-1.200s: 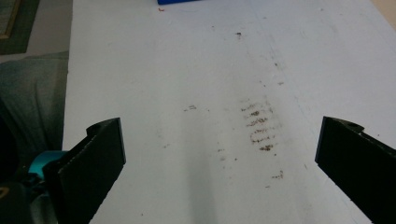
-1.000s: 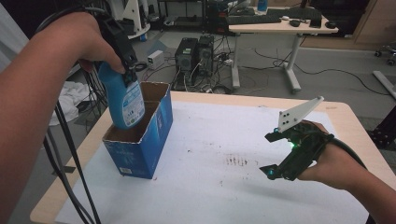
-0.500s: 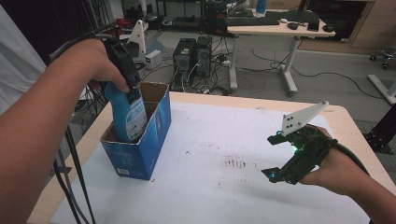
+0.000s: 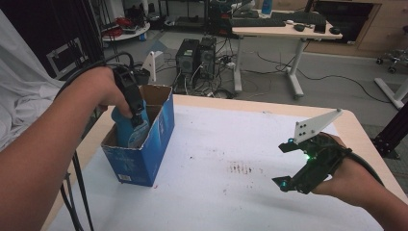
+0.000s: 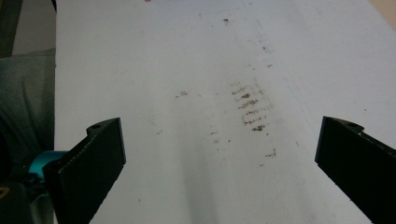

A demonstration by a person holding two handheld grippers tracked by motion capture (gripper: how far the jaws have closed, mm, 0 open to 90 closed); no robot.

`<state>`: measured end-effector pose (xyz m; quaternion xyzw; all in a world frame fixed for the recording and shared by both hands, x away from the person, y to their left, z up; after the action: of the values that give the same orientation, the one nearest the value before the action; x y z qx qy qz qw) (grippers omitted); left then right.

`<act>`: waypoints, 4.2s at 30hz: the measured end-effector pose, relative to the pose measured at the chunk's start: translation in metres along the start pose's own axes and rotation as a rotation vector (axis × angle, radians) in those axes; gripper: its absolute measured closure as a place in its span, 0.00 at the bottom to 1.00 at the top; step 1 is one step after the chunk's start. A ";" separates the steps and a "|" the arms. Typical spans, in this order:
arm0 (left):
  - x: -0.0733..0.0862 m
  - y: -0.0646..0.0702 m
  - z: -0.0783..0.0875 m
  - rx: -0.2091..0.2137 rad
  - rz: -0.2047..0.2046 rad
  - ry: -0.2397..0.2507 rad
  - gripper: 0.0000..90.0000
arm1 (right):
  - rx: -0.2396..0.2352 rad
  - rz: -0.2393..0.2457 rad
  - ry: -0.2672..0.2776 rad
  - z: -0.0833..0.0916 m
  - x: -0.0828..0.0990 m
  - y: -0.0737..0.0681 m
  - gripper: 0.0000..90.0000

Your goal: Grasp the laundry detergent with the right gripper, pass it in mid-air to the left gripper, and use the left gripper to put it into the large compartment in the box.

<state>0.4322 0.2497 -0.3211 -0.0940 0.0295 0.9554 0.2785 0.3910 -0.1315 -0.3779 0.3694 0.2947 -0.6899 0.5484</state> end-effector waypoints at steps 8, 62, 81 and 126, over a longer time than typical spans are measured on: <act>0.004 0.002 -0.023 0.015 -0.172 -0.010 0.44 | 0.002 0.000 -0.005 -0.002 0.001 0.000 0.01; -0.003 0.013 0.009 0.042 -0.262 0.058 0.24 | 0.017 -0.017 0.004 0.004 0.004 0.005 0.01; -0.017 0.056 0.037 0.091 -0.390 0.094 0.07 | 0.014 0.006 -0.082 0.030 -0.009 0.012 0.01; -0.028 0.130 -0.004 0.267 -0.705 0.043 0.02 | 0.018 0.154 -0.533 0.061 -0.029 0.023 0.01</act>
<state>0.3866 0.1252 -0.3194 -0.0814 0.1256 0.7863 0.5995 0.4058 -0.1705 -0.3203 0.2010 0.1051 -0.7214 0.6543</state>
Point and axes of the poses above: each handheld gripper's, and its own axes: z roughly backward along the jaws, x roughly out of its underside, y roughly to its right, the point moved 8 cm from there along -z, roughly forward along the jaws, and after that the axes turned 14 degrees about y, right-handed, at the moved point
